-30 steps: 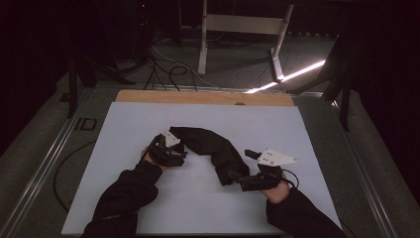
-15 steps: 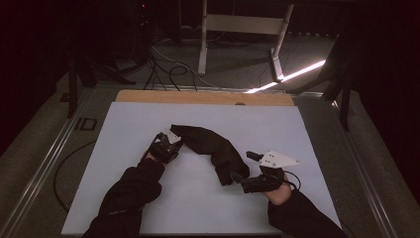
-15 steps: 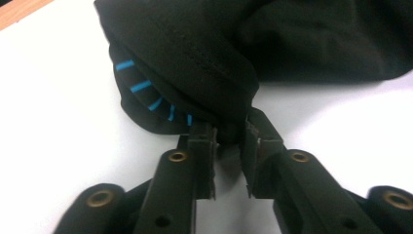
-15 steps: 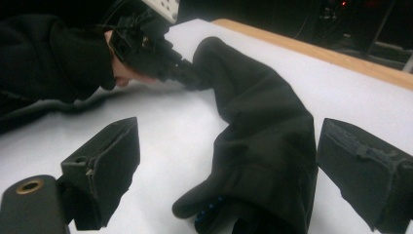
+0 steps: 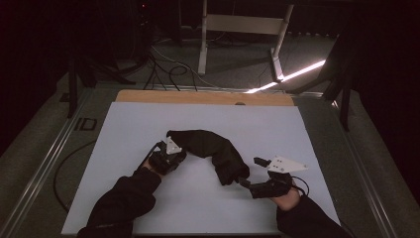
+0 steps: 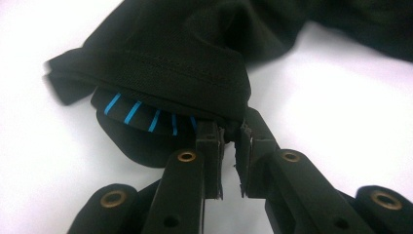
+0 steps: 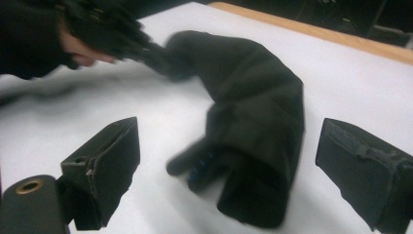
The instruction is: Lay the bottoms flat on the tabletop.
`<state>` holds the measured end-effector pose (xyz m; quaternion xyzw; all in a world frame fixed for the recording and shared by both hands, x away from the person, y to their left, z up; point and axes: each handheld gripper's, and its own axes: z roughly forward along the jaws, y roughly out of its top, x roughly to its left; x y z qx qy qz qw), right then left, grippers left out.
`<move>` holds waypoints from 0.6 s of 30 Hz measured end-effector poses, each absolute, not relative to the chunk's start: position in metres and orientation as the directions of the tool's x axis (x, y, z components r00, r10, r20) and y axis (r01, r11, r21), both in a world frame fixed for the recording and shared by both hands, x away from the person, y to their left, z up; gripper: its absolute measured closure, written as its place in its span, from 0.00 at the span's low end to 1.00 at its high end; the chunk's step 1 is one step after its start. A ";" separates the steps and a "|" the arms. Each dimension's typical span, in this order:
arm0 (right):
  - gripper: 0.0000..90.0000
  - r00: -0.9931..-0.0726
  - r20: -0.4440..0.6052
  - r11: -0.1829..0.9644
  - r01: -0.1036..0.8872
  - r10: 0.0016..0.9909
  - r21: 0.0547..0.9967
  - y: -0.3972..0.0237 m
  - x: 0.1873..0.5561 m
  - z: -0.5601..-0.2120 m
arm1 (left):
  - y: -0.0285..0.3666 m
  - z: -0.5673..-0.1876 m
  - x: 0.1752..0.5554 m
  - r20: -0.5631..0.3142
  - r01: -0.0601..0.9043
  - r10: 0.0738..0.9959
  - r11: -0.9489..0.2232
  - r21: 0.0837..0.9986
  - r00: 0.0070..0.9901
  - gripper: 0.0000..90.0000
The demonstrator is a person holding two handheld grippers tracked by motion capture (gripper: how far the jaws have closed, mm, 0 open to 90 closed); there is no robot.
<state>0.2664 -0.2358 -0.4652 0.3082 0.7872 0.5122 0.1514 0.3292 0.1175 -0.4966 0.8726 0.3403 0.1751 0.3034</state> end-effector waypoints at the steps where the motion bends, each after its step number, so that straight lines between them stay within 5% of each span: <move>1: 0.10 -0.758 0.077 0.283 0.333 0.648 0.899 -0.238 0.266 -0.466 | 0.117 -0.496 0.323 0.092 0.482 0.692 -0.586 0.651 0.716 0.91; 14: 0.10 -0.740 0.091 0.309 0.385 0.666 0.870 -0.246 0.269 -0.480 | 0.113 -0.489 0.268 0.038 0.430 0.596 -0.621 0.655 0.802 0.91; 18: 0.19 -0.722 0.102 0.340 0.439 0.684 0.832 -0.244 0.276 -0.494 | 0.114 -0.487 0.262 0.023 0.432 0.589 -0.618 0.657 0.808 0.91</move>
